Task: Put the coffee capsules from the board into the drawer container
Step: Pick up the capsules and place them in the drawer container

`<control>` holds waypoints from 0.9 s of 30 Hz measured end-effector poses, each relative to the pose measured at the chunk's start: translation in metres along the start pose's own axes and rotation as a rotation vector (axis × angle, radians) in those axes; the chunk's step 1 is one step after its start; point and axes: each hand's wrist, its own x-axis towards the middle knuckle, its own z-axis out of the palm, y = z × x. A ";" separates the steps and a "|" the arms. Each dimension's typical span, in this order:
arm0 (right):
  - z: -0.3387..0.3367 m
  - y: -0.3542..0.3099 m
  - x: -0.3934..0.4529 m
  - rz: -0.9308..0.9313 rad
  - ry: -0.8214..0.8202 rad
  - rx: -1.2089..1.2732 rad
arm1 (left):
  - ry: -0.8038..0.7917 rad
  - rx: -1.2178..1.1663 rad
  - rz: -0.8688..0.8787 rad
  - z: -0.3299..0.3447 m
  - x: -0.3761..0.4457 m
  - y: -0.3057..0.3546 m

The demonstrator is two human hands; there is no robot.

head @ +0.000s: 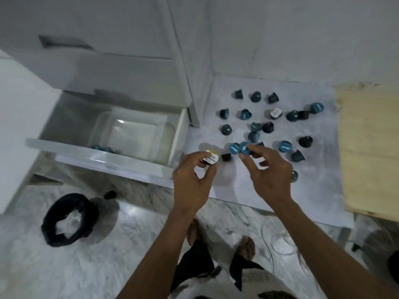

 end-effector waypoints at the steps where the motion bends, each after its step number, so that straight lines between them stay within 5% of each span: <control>1: 0.003 -0.015 0.006 -0.003 0.002 0.031 | 0.014 -0.003 0.015 -0.016 0.007 0.006; 12: 0.136 -0.133 0.027 -0.021 -0.175 0.152 | -0.054 0.127 0.041 -0.193 0.109 -0.052; 19: 0.240 -0.152 0.021 0.031 -0.347 -0.027 | -0.355 0.287 -0.032 -0.279 0.190 -0.138; 27: 0.304 -0.141 0.034 0.131 -0.701 -0.227 | -0.862 0.392 -0.070 -0.262 0.235 -0.199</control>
